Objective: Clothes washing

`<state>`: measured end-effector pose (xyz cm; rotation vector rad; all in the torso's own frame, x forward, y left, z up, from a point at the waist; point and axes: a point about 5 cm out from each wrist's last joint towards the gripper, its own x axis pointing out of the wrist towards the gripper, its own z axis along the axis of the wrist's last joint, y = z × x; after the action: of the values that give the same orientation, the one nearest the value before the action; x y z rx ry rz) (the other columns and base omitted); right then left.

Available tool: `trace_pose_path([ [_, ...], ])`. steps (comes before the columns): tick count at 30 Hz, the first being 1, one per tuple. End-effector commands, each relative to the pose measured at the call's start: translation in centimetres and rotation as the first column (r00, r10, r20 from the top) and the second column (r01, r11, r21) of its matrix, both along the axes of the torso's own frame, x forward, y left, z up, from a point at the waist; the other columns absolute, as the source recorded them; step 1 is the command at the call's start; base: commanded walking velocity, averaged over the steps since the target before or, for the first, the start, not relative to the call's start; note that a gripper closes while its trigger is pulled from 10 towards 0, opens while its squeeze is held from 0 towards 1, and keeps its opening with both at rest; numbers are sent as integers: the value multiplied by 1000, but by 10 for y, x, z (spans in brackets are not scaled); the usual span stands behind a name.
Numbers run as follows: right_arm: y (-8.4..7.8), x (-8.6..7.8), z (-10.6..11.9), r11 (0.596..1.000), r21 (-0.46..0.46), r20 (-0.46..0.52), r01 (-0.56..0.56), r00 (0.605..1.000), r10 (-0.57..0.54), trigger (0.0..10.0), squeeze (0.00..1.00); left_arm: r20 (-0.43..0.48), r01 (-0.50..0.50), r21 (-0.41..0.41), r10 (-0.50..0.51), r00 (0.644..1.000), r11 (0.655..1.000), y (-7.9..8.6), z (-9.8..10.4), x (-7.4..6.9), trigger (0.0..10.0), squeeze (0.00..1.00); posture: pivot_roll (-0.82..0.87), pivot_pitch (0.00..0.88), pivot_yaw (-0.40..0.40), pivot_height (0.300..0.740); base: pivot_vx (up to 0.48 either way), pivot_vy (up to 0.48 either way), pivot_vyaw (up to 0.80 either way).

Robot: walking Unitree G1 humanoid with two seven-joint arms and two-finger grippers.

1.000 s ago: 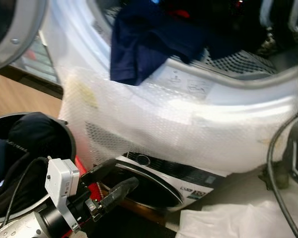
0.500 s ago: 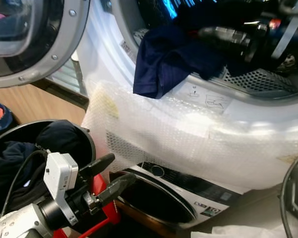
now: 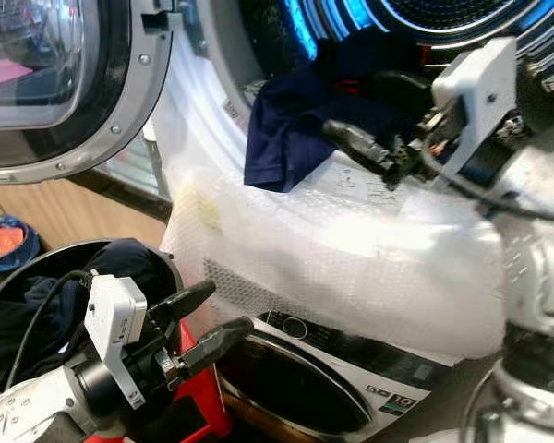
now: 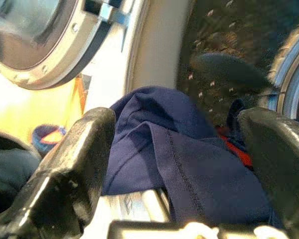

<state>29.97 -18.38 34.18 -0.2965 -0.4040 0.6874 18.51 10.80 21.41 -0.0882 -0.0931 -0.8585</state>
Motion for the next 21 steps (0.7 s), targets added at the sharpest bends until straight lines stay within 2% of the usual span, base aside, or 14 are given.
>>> trace_pose_path([
  [1, 2, -6, 4, 999, -8, 63, 36, 997, -35, 10000, 0, 6, 5, 3, -5, 1000, 1000, 1, 0, 0, 10000, 0, 75, 55, -93, 740, 0, 0, 0],
  [4, 7, -7, 1, 998, 10, 77, 61, 995, -61, 10000, 0, 7, 6, 5, -6, 1000, 1000, 1, 1, 1, 10000, 0, 78, 55, -94, 740, 0, 0, 0],
  [11, 38, -18, -14, 999, -9, 145, 42, 989, -40, 10000, 0, 4, 7, 6, -7, 1000, 1000, 2, 0, 0, 10000, 0, 85, 52, -95, 740, 0, 0, 0],
  [13, 46, -17, -19, 999, -11, 146, 38, 989, -36, 10000, 0, 1, 6, 6, -6, 1000, 1000, 2, 0, 0, 10000, 0, 87, 51, -96, 740, 0, 0, 0],
  [15, 55, -16, -24, 998, -50, 173, 41, 985, -31, 10000, 0, 2, 5, 11, -5, 1000, 1000, 1, -1, 0, 10000, 0, 89, 51, -98, 740, 0, 0, 0],
  [18, 63, -13, -29, 998, -30, 167, 49, 985, -44, 10000, 0, 0, 3, 11, -3, 1000, 1000, 1, -1, 0, 10000, 0, 91, 47, -99, 740, 0, 0, 0],
  [21, 75, -11, -38, 997, -53, 172, 53, 984, -44, 10000, 0, 1, 1, 11, -1, 1000, 1000, 1, -1, 0, 10000, 0, 96, 44, -103, 740, 0, 0, 0],
])
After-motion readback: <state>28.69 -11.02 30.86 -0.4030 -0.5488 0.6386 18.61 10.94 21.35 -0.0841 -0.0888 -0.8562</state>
